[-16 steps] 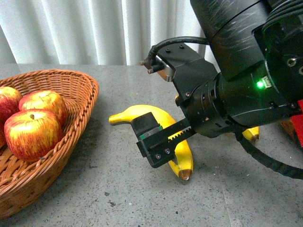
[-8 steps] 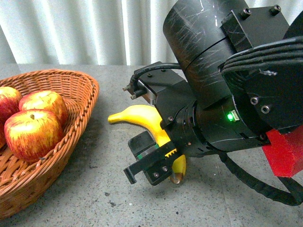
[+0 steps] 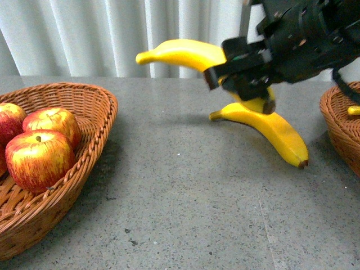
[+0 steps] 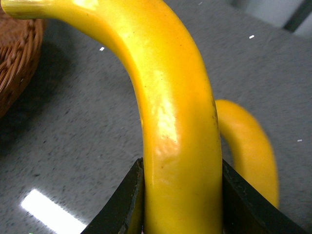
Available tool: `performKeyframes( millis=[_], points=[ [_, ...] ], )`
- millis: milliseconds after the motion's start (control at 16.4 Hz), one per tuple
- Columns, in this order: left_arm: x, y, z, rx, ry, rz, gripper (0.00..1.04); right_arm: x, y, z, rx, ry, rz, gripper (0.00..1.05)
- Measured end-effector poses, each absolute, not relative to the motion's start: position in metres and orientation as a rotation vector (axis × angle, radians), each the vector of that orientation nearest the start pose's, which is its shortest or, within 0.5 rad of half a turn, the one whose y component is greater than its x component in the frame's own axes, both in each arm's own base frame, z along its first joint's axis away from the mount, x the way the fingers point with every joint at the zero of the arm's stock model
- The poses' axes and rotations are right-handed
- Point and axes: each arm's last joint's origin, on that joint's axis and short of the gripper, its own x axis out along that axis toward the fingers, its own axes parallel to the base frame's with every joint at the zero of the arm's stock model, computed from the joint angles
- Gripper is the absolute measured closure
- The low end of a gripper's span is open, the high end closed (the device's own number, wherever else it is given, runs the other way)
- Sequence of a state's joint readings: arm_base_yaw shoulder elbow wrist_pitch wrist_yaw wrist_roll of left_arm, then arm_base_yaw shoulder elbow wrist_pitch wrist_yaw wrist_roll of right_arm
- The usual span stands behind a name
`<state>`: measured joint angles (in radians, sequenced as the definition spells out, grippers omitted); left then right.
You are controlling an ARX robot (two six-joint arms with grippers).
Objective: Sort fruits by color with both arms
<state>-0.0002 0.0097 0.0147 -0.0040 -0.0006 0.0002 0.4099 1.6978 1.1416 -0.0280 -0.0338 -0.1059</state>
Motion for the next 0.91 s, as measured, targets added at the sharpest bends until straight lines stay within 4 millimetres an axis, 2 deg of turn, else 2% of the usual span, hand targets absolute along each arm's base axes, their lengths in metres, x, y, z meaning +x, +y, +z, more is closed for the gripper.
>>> performKeyframes(
  millis=[61,183,243,304,365,426,548,730,913],
  points=[
    [0.097,0.000,0.167,0.000,-0.001,0.000,0.07,0.348,0.127,0.247,-0.183,0.517,0.419,0.70],
    [0.097,0.000,0.168,0.001,-0.001,0.000,0.07,0.351,0.097,0.260,-0.164,0.459,0.368,0.70],
    [0.097,0.000,0.167,0.000,-0.001,0.000,0.07,0.347,0.074,0.267,-0.156,0.416,0.333,0.70],
    [0.097,0.000,0.168,0.001,-0.001,0.000,0.07,0.344,0.061,0.269,-0.160,0.392,0.315,0.70],
    [0.097,0.000,0.167,0.000,-0.001,0.000,0.07,0.334,0.034,0.270,-0.158,0.355,0.283,0.70],
    [0.097,0.000,0.167,0.000,-0.001,0.000,0.07,0.331,0.028,0.269,-0.160,0.346,0.277,0.70],
    [0.097,0.000,0.167,0.000,-0.001,0.000,0.07,0.319,-0.005,0.255,-0.172,0.337,0.234,0.70],
    [0.097,0.000,0.167,0.000,-0.001,0.000,0.07,0.296,-0.061,0.215,-0.172,0.410,0.157,0.70],
    [0.097,0.000,0.167,0.000,-0.001,0.000,0.07,0.289,-0.104,0.200,-0.200,0.414,0.069,0.70]
  ],
)
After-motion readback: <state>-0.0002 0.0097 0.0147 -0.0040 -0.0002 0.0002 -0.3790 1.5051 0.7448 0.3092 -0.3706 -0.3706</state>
